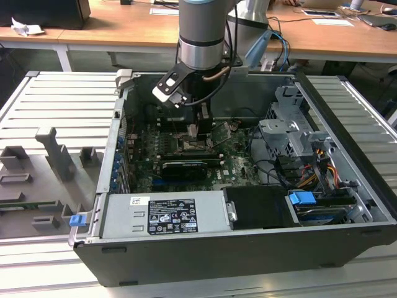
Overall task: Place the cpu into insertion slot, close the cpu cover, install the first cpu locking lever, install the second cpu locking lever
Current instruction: 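Place the cpu into insertion slot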
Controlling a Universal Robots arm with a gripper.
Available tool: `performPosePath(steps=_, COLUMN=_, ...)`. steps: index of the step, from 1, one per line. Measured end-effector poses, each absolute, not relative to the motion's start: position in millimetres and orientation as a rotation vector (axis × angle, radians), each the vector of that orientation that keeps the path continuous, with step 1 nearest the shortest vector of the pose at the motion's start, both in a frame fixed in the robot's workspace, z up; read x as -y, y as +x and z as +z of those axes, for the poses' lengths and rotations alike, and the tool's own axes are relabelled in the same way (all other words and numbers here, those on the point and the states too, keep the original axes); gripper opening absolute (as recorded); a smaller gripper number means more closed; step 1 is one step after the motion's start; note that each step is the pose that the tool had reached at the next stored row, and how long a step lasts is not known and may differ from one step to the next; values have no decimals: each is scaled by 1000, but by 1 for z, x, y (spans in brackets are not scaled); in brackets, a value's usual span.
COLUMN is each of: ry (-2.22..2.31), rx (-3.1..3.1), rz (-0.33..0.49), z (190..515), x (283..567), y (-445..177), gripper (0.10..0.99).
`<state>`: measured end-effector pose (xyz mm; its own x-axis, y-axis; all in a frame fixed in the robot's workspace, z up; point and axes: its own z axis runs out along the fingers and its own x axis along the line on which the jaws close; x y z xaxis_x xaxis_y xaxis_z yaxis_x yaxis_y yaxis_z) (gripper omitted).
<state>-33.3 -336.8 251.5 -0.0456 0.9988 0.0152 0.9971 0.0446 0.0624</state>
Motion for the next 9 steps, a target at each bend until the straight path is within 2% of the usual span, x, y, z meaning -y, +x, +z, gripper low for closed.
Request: performPosePath(steps=9, ry=2148, rx=-2247, rz=87, z=237, x=330, y=-36, gripper=541)
